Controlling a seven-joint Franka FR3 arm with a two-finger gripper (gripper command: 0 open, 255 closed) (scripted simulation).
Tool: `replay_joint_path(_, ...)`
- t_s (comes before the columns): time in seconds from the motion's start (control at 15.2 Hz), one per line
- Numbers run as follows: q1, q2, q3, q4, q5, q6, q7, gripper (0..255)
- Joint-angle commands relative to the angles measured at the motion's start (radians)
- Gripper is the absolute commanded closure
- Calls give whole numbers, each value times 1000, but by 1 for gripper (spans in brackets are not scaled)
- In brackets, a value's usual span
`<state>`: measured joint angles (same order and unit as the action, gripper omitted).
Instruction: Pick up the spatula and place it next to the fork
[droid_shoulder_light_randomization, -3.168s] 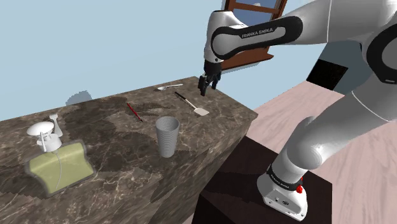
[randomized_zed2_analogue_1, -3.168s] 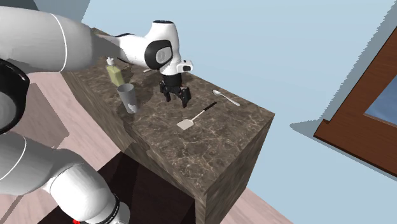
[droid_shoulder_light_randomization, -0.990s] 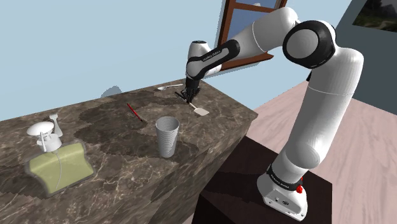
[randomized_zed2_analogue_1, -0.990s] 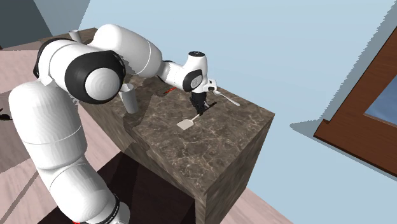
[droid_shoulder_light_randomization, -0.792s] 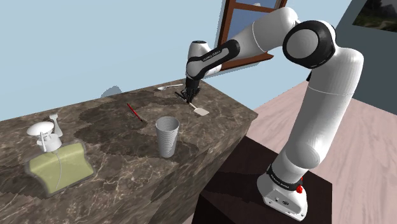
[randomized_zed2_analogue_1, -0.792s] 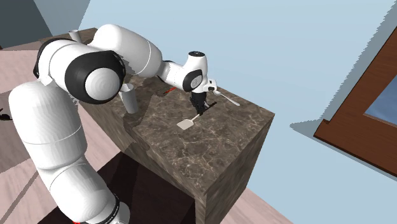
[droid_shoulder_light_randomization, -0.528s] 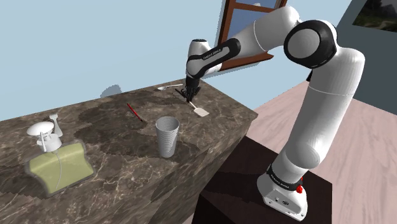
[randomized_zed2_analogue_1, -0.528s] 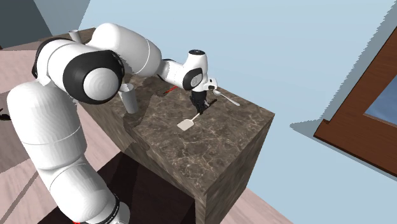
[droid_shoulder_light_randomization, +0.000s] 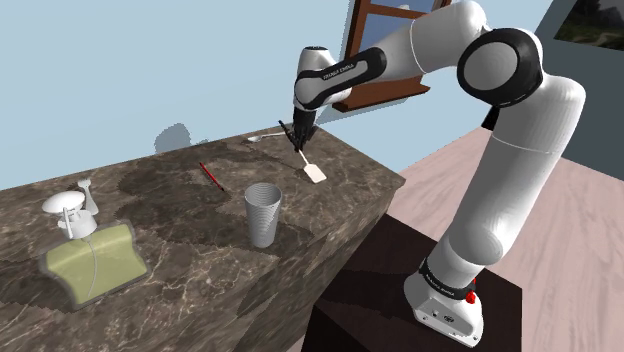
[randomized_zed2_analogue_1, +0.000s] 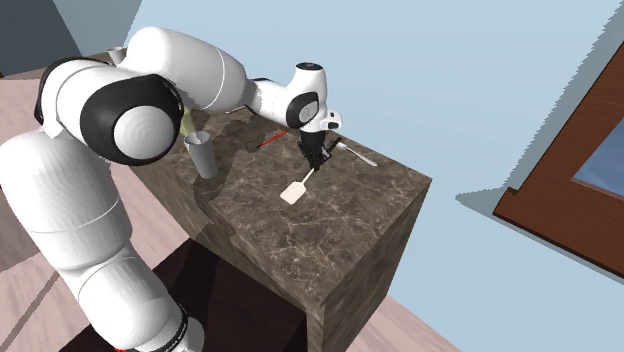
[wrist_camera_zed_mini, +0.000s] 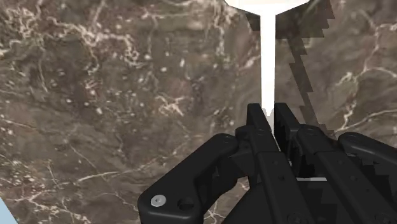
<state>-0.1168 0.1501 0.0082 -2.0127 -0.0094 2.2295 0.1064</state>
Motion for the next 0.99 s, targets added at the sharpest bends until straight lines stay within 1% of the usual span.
replay_joint_path(0.0,1,-11,1,13,0,-25,1,255)
replay_joint_path(0.53,1,-48,1,70,1,-119,0,255)
replay_joint_path(0.92,79,-37,60,85,-17,-124,146,255)
